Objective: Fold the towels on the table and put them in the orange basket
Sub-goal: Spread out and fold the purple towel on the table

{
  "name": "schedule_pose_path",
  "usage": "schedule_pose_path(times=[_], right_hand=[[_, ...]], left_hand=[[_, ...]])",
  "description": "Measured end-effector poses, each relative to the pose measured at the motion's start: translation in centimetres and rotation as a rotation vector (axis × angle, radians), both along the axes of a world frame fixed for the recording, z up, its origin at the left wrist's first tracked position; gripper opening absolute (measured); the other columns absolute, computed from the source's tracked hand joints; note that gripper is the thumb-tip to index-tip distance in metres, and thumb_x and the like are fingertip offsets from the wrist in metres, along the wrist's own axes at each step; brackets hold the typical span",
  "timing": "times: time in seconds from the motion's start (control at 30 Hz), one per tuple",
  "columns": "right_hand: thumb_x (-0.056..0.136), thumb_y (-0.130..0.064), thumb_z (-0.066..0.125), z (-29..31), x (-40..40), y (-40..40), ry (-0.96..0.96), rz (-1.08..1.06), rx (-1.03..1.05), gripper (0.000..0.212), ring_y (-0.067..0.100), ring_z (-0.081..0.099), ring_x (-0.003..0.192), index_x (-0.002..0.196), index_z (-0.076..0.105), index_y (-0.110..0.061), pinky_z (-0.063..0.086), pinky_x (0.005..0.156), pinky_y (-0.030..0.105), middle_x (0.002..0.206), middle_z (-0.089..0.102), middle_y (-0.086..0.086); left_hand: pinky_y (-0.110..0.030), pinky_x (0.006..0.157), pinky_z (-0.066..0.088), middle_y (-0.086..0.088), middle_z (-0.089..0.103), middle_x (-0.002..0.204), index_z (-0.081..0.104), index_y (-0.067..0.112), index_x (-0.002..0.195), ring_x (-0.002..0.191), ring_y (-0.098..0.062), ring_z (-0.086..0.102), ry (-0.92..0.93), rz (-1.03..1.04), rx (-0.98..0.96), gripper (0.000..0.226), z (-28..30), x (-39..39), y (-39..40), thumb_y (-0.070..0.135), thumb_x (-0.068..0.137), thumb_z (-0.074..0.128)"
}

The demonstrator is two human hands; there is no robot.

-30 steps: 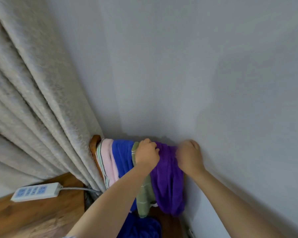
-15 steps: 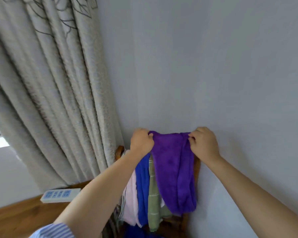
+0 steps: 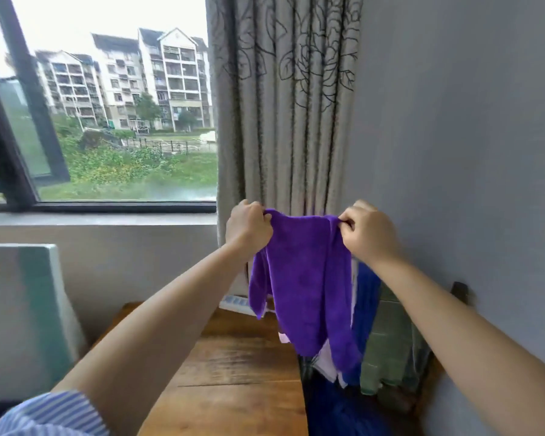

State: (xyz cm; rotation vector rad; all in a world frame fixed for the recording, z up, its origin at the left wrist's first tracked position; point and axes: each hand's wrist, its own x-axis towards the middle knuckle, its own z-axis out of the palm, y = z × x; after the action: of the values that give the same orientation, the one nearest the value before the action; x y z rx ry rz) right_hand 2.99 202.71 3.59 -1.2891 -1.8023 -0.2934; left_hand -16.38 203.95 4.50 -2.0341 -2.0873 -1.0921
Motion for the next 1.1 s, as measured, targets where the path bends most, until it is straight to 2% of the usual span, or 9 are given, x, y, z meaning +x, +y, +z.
schedule_pose_path(times=[0.13,0.27,0.43,0.53,0.63,0.73,0.9,1.0,1.1], right_hand=[[0.083,-0.004,0.054,-2.2,-7.0,-2.8,-0.092,0.107,-0.178,0.015,0.035,0.058,0.093,0.088,0.067,0.004,0.04,0.07,0.035,0.096,0.062,0.021],[0.083,-0.006,0.053,-5.0,-13.6,-4.7,-0.204,0.225,-0.378,0.017,0.033,0.057,0.099,0.091,0.066,0.001,0.042,0.079,0.033,0.1,0.062,0.018],[0.083,-0.006,0.054,-8.7,-20.2,-5.5,-0.237,0.337,-0.502,0.017,0.032,0.058,0.097,0.091,0.068,0.0,0.044,0.081,0.033,0.1,0.063,0.017],[0.081,-0.004,0.056,-11.2,-23.8,-5.1,-0.248,0.408,-0.568,0.017,0.031,0.058,0.098,0.091,0.069,0.002,0.043,0.083,0.031,0.1,0.065,0.018],[0.079,0.0,0.057,-14.0,-26.2,-4.1,-0.23,0.454,-0.653,0.016,0.03,0.059,0.097,0.089,0.069,0.004,0.039,0.077,0.027,0.099,0.067,0.018],[0.078,0.002,0.056,-17.8,-28.0,-2.7,-0.202,0.452,-0.766,0.015,0.028,0.059,0.092,0.085,0.069,0.004,0.037,0.07,0.022,0.095,0.067,0.018],[0.08,-0.001,0.058,-25.1,-29.9,1.6,-0.2,0.401,-0.945,0.012,0.026,0.058,0.092,0.086,0.069,0.002,0.035,0.071,0.02,0.096,0.066,0.016],[0.081,-0.003,0.059,-27.6,-29.3,3.6,-0.195,0.323,-1.005,0.012,0.028,0.058,0.094,0.086,0.069,0.002,0.034,0.072,0.023,0.096,0.066,0.016],[0.081,-0.003,0.059,-30.6,-28.5,4.7,-0.209,0.242,-1.078,0.013,0.031,0.058,0.097,0.086,0.068,0.003,0.038,0.077,0.027,0.098,0.066,0.018]], left_hand=[[-0.04,0.097,0.039,-0.021,0.054,0.118,0.06,-0.005,0.105,0.114,-0.035,0.048,0.066,0.102,-0.086,0.031,-1.7,-7.1,-5.3,0.019,0.094,0.043],[-0.04,0.094,0.04,-0.018,0.052,0.12,0.058,-0.002,0.111,0.114,-0.033,0.048,0.101,0.234,-0.199,0.032,-4.6,-13.6,-10.0,0.02,0.094,0.042],[-0.039,0.095,0.04,-0.017,0.051,0.122,0.057,0.0,0.113,0.116,-0.032,0.047,0.125,0.358,-0.345,0.031,-8.9,-19.9,-12.8,0.019,0.094,0.042],[-0.039,0.096,0.039,-0.017,0.049,0.125,0.056,0.001,0.115,0.119,-0.032,0.045,0.123,0.408,-0.424,0.031,-11.3,-23.3,-12.8,0.019,0.095,0.041],[-0.039,0.095,0.04,-0.016,0.049,0.125,0.057,0.001,0.113,0.119,-0.032,0.045,0.12,0.428,-0.508,0.03,-13.6,-25.7,-12.3,0.018,0.094,0.041],[-0.038,0.093,0.04,-0.015,0.049,0.123,0.057,0.002,0.109,0.117,-0.031,0.045,0.15,0.427,-0.615,0.026,-16.9,-28.0,-11.1,0.016,0.095,0.041],[-0.038,0.094,0.041,-0.016,0.05,0.126,0.057,0.001,0.112,0.119,-0.033,0.047,0.157,0.406,-0.834,0.028,-22.8,-31.3,-6.9,0.016,0.094,0.041],[-0.038,0.094,0.041,-0.018,0.051,0.126,0.058,0.0,0.113,0.118,-0.034,0.048,0.079,0.364,-0.84,0.03,-25.3,-31.4,-4.4,0.018,0.095,0.042],[-0.035,0.088,0.044,-0.019,0.06,0.117,0.063,-0.001,0.103,0.11,-0.033,0.055,-0.045,0.251,-0.873,0.026,-28.4,-30.0,-2.3,0.016,0.093,0.046]])
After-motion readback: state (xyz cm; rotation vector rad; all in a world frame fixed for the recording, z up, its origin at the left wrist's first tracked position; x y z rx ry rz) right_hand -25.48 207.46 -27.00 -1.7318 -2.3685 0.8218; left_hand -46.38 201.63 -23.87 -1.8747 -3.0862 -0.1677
